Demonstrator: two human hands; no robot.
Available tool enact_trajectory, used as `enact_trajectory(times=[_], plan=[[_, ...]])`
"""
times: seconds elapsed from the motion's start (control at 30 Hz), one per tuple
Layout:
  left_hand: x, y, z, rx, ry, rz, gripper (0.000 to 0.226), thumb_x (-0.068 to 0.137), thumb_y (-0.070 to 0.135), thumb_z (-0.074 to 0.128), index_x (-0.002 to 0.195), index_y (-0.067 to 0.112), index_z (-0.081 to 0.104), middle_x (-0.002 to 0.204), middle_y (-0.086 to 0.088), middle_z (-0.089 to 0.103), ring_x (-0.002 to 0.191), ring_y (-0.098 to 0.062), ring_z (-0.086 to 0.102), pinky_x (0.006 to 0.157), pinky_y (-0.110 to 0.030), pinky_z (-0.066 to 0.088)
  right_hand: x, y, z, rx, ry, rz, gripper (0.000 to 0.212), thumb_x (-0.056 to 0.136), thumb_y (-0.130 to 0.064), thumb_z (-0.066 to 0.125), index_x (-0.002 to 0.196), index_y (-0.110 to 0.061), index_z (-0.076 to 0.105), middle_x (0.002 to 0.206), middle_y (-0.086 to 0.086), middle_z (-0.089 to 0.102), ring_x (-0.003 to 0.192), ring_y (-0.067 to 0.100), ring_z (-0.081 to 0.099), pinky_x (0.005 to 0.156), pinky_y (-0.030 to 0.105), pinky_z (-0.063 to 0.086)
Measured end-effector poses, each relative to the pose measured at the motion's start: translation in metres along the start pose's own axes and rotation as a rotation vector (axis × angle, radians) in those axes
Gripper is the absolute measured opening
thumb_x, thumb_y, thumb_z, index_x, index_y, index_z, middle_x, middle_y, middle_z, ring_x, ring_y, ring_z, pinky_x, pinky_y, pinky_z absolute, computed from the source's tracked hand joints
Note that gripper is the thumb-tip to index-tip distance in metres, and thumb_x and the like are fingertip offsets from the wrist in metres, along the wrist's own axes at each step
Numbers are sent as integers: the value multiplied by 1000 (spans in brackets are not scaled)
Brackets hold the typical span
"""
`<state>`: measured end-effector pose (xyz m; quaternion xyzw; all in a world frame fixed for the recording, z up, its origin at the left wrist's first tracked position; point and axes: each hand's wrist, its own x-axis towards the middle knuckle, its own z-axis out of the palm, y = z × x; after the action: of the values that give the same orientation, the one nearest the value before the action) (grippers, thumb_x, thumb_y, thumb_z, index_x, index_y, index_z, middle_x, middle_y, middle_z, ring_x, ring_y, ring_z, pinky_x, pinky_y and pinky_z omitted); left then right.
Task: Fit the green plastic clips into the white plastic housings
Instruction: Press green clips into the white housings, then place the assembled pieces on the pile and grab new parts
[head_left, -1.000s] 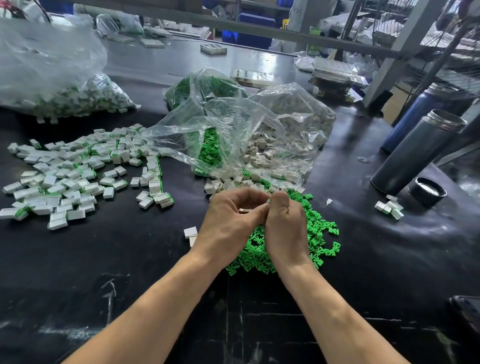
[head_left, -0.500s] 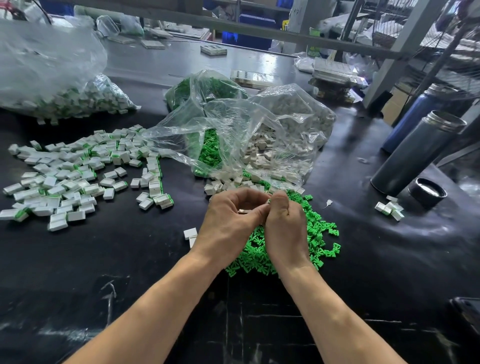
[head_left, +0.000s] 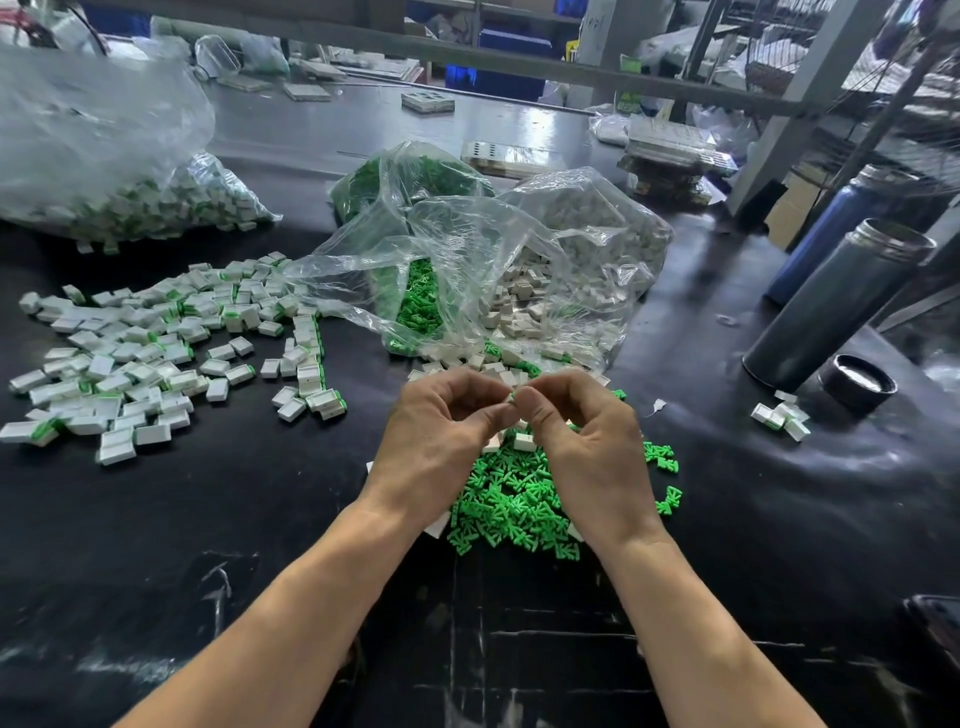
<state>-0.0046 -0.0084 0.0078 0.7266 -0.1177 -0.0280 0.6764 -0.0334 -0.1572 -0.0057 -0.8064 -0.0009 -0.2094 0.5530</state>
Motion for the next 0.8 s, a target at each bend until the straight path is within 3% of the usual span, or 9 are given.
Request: enact_trajectory(times=[0.13, 0.27, 0.37, 0.5, 0.6, 0.7, 0.8], plan=[[-2, 0, 0, 53, -6, 31, 18, 84, 17, 83, 99, 15, 74, 83, 2, 75, 72, -3, 67, 66, -19, 54, 0, 1, 0, -36, -9, 17, 10, 99, -28, 70, 89, -30, 68, 81, -18, 73, 76, 2, 67, 67, 13, 48], [-2, -1, -1, 265, -8, 115, 13, 85, 25, 83, 93, 25, 73, 81, 9, 73, 75, -7, 69, 71, -30, 60, -1, 2, 2, -65, 10, 64, 13, 100, -29, 68, 87, -31, 67, 81, -21, 71, 74, 0, 66, 63, 9, 45], [-4, 1, -4, 408, -4, 173, 12, 86, 30, 82, 94, 31, 72, 82, 14, 72, 74, -4, 68, 69, -30, 60, -1, 4, 3, -69, 17, 94, 11, 100, -31, 67, 89, -31, 68, 84, -20, 72, 77, 0, 67, 65, 10, 47], [0, 0, -24, 635, 39, 164, 11, 90, 30, 76, 97, 32, 68, 94, 19, 63, 85, -2, 63, 85, -31, 59, 1, 4, -2, -89, 84, 125, 18, 100, -39, 67, 86, -27, 70, 77, -23, 70, 66, -4, 62, 59, 8, 42], [9, -4, -52, 818, 206, 64, 11, 93, 30, 72, 103, 24, 71, 101, 8, 63, 94, -13, 62, 92, -37, 56, 1, 5, -9, -142, 112, 154, 21, 100, -42, 66, 83, -29, 69, 79, -20, 70, 72, 2, 64, 59, 12, 45], [19, -5, -77, 967, 396, -15, 14, 93, 27, 73, 106, 22, 75, 108, -4, 72, 99, -26, 66, 95, -43, 53, 2, 5, -12, -215, 105, 163, 21, 100, -42, 65, 85, -27, 69, 71, -11, 68, 66, 4, 60, 62, 23, 46], [26, -9, -94, 1093, 466, -151, 19, 92, 27, 72, 111, 26, 75, 114, -9, 73, 109, -35, 64, 96, -43, 44, 2, 5, -15, -301, 74, 159, 26, 100, -42, 65, 82, -23, 69, 67, -9, 64, 64, 10, 57, 63, 35, 49]])
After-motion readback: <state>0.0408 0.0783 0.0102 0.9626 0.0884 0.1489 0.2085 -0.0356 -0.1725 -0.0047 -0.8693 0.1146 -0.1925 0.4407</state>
